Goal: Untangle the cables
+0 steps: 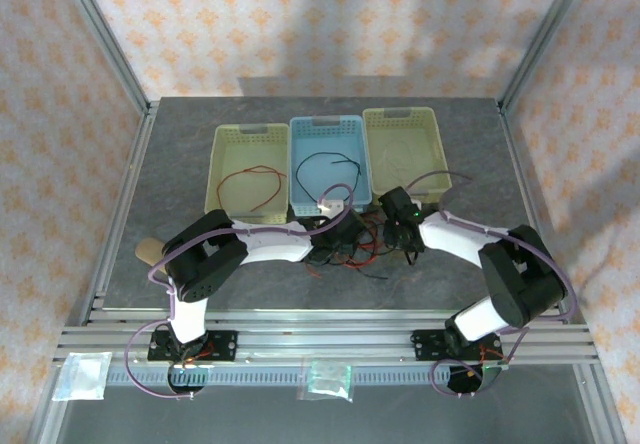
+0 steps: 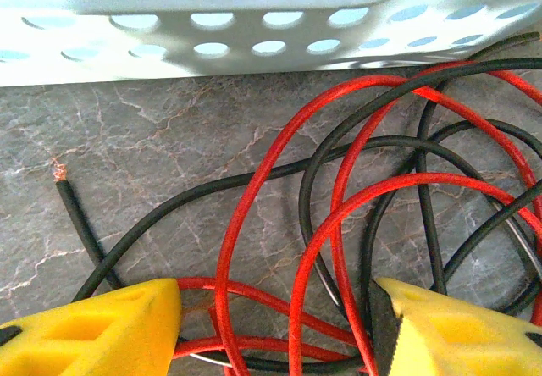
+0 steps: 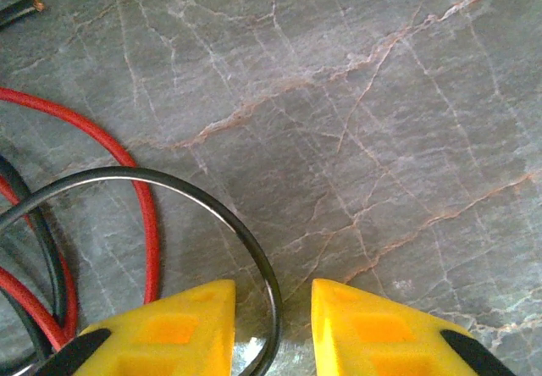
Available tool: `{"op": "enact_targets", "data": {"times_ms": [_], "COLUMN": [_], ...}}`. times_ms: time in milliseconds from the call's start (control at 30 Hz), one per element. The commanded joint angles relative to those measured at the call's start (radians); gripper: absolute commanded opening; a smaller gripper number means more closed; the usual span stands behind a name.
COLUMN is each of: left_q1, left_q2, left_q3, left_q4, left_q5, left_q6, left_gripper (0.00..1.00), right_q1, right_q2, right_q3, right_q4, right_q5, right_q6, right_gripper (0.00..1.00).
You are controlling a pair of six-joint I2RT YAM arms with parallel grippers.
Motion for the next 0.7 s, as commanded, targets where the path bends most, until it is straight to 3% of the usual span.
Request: {"op": "enact_targets", "data": {"times_ms": [0,467,667], "left_q1": [-0.003,-0.003,-0.003], "left_q2": [0.024,0.023,-0.012], "left_q3": [-0.035,-0.033,-0.048], "left_q4": [-0.062,-0.067,-0.053], "left_q5": [-0.008,-0.014,-0.013], "left_q6": [-0.017,-0.013,-0.021], "left_gripper": [0.62,0.62,0.63], "right_q1": [0.004,0.004,0.004], "right_q2": [0.046,0.037,-0.053], "right_q3": [-0.002,-0.011,0.005], "right_q4": [0.005,0.015,-0.024], "right_q5": [0.008,0.008,0.067], "right_q6": [0.013,0.022,0.036], "right_gripper": [0.24,0.03,0.00]}}
